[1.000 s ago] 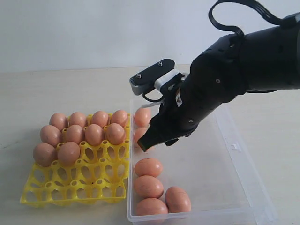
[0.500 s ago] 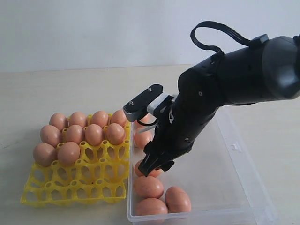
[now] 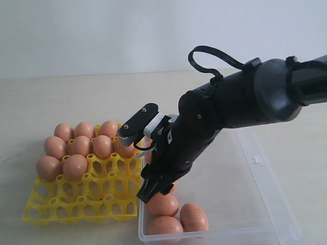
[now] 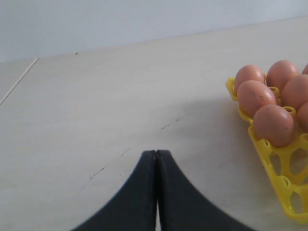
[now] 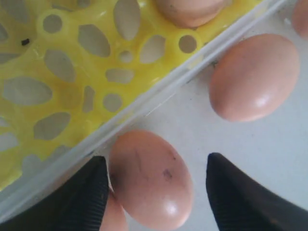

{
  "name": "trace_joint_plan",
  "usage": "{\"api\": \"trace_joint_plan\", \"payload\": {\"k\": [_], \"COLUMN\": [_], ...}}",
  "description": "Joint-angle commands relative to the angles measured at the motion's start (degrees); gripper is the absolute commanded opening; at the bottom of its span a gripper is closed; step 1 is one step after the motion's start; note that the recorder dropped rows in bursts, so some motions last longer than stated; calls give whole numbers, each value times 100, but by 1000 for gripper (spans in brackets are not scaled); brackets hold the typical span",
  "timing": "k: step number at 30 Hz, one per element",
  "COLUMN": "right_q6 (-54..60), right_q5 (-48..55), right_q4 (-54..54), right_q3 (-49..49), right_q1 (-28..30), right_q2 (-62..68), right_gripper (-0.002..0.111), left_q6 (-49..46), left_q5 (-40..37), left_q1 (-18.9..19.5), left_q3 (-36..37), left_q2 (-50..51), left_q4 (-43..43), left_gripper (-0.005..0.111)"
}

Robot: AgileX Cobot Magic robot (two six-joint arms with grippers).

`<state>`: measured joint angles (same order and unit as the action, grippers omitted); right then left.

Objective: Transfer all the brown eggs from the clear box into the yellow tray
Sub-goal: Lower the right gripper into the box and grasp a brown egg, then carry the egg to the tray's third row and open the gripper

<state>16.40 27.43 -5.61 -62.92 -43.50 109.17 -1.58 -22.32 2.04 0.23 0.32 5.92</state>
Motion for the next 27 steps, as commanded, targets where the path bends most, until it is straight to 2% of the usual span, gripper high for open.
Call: {"api": "trace_joint_plan", "payload": {"k": [1,5,10,12,14,16,18,19,20,22,27], "right_q6": [79,169,269,115,-801,-2096,-3439,-3886,-4603,-5145,-5258], "right_q5": [-68,-79,61,243,257,-575,-3477,-4293,-5679,-7182,-7813], "right_q4": [19,35,412,746,1676,2543,3117,3422,4082,4738,4640], "right_q3": [-156,-213,-213,-213,-187,-26,569,714,884,938,938], "right_q1": [-12,-12,-12,147,394,583,552,495,416,417,417], "right_q2": [236,431,405,125,-330,-837,-1104,-1055,-836,-266,727], "right_gripper": [55,43,1,0,0,0,0,0,0,0,0], "left_q6": [36,36,36,36,36,36,36,36,36,36,36], "left_q5": [52,52,52,52,52,52,52,52,52,52,52], "left_q1": [-43,-43,-43,-43,-43,-43,-43,-43,-43,-43,-43], "left_q3": [-23,-23,-23,-23,-23,-23,-23,-23,-23,-23,-23], "left_q2": [-32,-32,-32,-32,-32,-32,-32,-32,-32,-32,-32], "left_q4": [-14,-14,-14,-14,-14,-14,-14,-14,-14,-14,-14], "left_gripper": [0,0,0,0,0,0,0,0,0,0,0]}}
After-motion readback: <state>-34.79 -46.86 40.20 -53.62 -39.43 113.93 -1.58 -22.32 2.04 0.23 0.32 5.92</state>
